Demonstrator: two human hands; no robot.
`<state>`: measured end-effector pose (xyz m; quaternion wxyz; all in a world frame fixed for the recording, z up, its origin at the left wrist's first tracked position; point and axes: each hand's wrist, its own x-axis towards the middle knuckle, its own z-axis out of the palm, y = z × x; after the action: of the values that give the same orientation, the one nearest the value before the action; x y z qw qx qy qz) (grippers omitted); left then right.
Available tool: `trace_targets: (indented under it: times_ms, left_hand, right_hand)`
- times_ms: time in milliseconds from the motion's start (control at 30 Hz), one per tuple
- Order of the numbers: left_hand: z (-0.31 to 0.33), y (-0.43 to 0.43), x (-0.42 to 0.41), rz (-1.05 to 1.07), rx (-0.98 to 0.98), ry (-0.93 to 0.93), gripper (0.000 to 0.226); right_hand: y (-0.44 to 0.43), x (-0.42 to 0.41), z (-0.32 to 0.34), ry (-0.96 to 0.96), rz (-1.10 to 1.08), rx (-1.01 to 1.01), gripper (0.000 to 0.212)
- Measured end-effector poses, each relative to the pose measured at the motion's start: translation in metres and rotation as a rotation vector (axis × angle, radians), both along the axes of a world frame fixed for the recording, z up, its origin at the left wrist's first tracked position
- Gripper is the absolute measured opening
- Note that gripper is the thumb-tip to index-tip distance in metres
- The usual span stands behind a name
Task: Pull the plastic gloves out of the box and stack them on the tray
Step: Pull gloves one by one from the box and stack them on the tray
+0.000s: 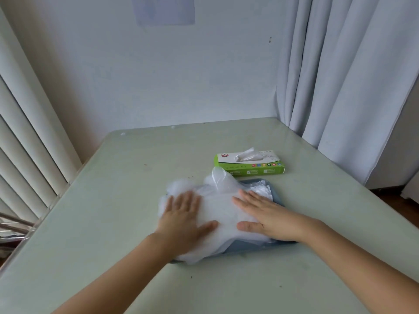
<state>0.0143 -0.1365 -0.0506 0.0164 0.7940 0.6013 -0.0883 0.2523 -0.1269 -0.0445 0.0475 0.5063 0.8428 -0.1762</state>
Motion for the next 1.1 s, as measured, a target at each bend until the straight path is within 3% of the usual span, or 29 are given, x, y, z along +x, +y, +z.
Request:
trace_targets:
  times_ms: [33, 133, 267, 367, 433, 500, 567, 633, 733, 867, 1100]
  left_hand:
    - [0.005, 0.001, -0.009, 0.094, 0.009, 0.039, 0.128]
    - [0.021, 0.004, -0.021, 0.265, 0.103, 0.103, 0.095]
    - [0.037, 0.001, 0.003, -0.010, 0.242, -0.057, 0.091]
    - [0.042, 0.006, 0.030, -0.212, 0.205, -0.157, 0.060]
    - [0.046, 0.022, 0.041, -0.251, 0.201, -0.239, 0.054]
    - [0.053, 0.044, 0.050, -0.239, 0.191, -0.346, 0.052]
    - [0.059, 0.073, 0.058, -0.205, 0.177, -0.429, 0.051]
    - [0.064, 0.098, 0.065, -0.165, 0.133, -0.459, 0.052]
    - [0.061, 0.131, 0.079, -0.119, 0.051, -0.474, 0.053]
    - [0.050, 0.158, 0.095, -0.093, -0.030, -0.529, 0.051]
    - [0.039, 0.181, 0.114, -0.027, -0.019, -0.640, 0.035]
  right_hand:
    - [-0.001, 0.000, 0.001, -0.007, 0.003, 0.004, 0.075]
    - [-0.002, -0.001, 0.005, -0.041, -0.005, 0.009, 0.075]
    - [0.003, -0.004, 0.011, -0.096, -0.003, -0.007, 0.079]
    - [0.008, -0.007, 0.021, -0.064, 0.001, -0.011, 0.080]
    - [0.018, -0.005, 0.028, 0.113, -0.041, 0.056, 0.060]
    - [0.037, 0.003, 0.036, 0.312, -0.137, 0.220, 0.035]
    - [0.067, 0.020, 0.040, 0.415, -0.292, 0.409, 0.023]
    - [0.097, 0.037, 0.040, 0.428, -0.452, 0.487, 0.025]
    - [0.132, 0.054, 0.034, 0.430, -0.585, 0.428, 0.034]
    - [0.149, 0.048, 0.026, 0.495, -0.594, 0.359, 0.046]
    - [0.158, 0.037, 0.012, 0.554, -0.556, 0.433, 0.037]
